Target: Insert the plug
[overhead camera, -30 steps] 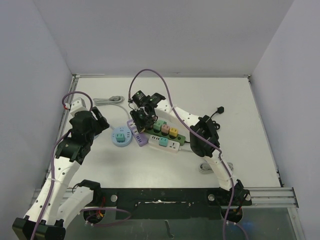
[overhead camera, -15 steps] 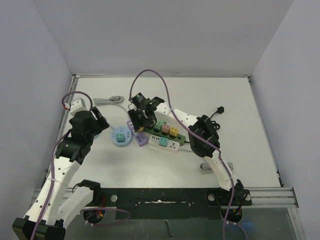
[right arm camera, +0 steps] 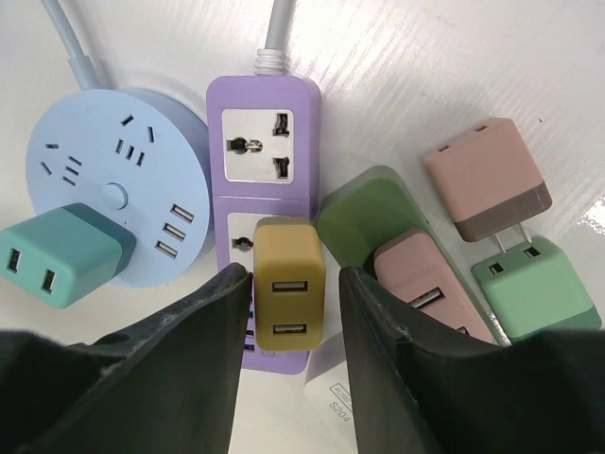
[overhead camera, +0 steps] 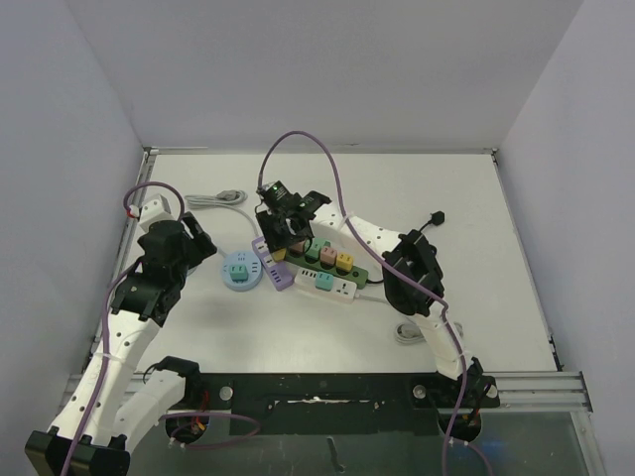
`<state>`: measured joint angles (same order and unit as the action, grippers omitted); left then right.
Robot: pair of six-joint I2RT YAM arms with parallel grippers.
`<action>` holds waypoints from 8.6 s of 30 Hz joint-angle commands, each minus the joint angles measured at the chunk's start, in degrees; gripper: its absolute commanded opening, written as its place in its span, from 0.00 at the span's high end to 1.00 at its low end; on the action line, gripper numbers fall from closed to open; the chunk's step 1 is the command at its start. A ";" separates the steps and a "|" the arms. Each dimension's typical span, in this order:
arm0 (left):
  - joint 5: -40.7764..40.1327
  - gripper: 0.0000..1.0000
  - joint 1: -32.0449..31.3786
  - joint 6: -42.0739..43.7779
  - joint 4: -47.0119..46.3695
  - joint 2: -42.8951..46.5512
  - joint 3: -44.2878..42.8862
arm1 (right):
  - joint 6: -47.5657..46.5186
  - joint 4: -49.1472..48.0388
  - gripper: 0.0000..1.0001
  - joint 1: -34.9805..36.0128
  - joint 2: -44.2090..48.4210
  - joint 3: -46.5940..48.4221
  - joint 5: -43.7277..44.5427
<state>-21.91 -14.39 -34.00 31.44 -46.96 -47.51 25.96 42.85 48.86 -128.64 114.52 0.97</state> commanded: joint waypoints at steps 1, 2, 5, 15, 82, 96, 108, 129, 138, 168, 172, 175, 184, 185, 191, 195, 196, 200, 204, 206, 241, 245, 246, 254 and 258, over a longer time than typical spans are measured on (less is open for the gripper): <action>-0.62 0.35 0.42 0.38 -3.45 0.11 -0.31 | -0.19 -0.45 0.59 0.66 2.27 0.25 1.53; -0.59 0.35 0.44 0.35 -3.41 0.11 -0.24 | -0.28 -0.20 0.59 0.75 1.77 0.26 1.27; -0.51 0.34 0.43 0.34 -3.43 0.03 -0.22 | -0.75 0.09 0.62 1.14 0.64 0.11 0.80; -0.67 0.34 0.42 0.34 -3.40 0.03 -0.13 | -2.40 -0.71 0.81 3.14 -1.96 -2.73 3.22; 0.00 0.34 0.58 0.08 -3.69 -1.03 -0.66 | 1.73 -27.47 0.42 6.31 15.17 -27.36 12.39; 0.12 0.34 0.67 0.00 -3.75 -0.94 -0.05 | 1.77 -20.67 0.76 5.76 9.49 -24.05 12.57; -0.02 0.34 0.59 0.07 -3.93 -0.94 0.12 | 2.24 -12.23 1.00 6.77 -0.70 -24.91 18.33; 4.81 0.20 0.61 4.43 -6.11 -2.69 -1.40 | -0.40 -25.31 0.36 3.22 23.80 -24.09 10.99; 20.95 0.11 0.67 9.37 -12.01 -6.58 -0.61 | 6.42 -28.77 0.35 -5.84 30.96 -36.37 11.94; 29.53 0.14 -1.22 11.74 -11.56 -45.46 -23.17 | -1.94 -27.44 0.51 -13.79 3.76 -21.72 -11.97; 32.31 0.14 -2.20 12.74 -10.66 -50.92 -26.44 | -1.82 -30.26 0.51 -14.03 2.90 -20.57 -12.93; 32.37 0.14 -3.88 15.35 -6.26 -56.72 -32.16 | 0.11 -32.14 0.50 -14.91 3.46 -20.60 -12.45; 27.98 0.24 -5.73 18.47 0.33 -68.46 -42.52 | 5.70 -36.80 0.50 -19.06 12.60 -32.29 -6.03; 27.67 0.24 -5.80 18.57 0.90 -69.05 -42.96 | 5.66 -36.69 0.50 -19.25 13.24 -32.97 -5.90; 25.66 0.27 -6.40 19.16 3.90 -71.96 -44.10 | 6.07 -37.41 0.50 -19.58 15.61 -35.90 -6.12; 25.63 0.40 -6.87 19.44 3.96 -73.09 -44.49 | 6.38 -37.97 0.50 -19.59 17.07 -37.25 -6.40; 25.75 0.43 -6.95 19.49 4.02 -73.36 -44.70 | 6.39 -37.94 0.50 -19.62 17.45 -37.53 -6.43; 25.59 0.56 -6.96 19.18 3.83 -73.03 -45.87 | 6.39 -38.77 0.50 -19.55 20.07 -39.19 -6.66; 25.94 0.58 -6.92 18.80 0.60 -68.51 -44.42 | 6.09 -40.32 0.50 -19.66 23.24 -41.34 -7.39; 26.04 0.59 -6.88 18.48 -0.62 -65.96 -43.68 | 5.96 -41.48 0.49 -19.66 25.02 -42.68 -8.20; 42.22 0.59 -21.54 24.15 -20.31 -24.73 -10.15 | 22.10 -54.15 0.52 -11.78 49.93 -63.77 -27.69; 42.34 0.56 -21.81 24.24 -20.26 -24.41 -10.27 | 23.42 -55.71 0.75 -11.86 49.76 -64.53 -30.31; 42.15 0.46 -21.78 24.18 -20.06 -24.22 -10.32 | 23.37 -56.38 0.80 -11.90 49.87 -64.70 -30.79; 41.84 0.21 -20.77 24.46 -18.07 -18.57 -9.76 | 11.73 -63.70 0.89 -17.46 54.83 -68.27 -40.17; 51.11 0.21 -19.17 20.32 -15.63 -17.49 -11.31 | 4.02 -65.46 0.89 -18.69 57.81 -69.27 -51.55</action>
<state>20.67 -35.09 -10.59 16.56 -66.46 -56.80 39.77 -14.79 31.05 -75.57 45.50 -37.34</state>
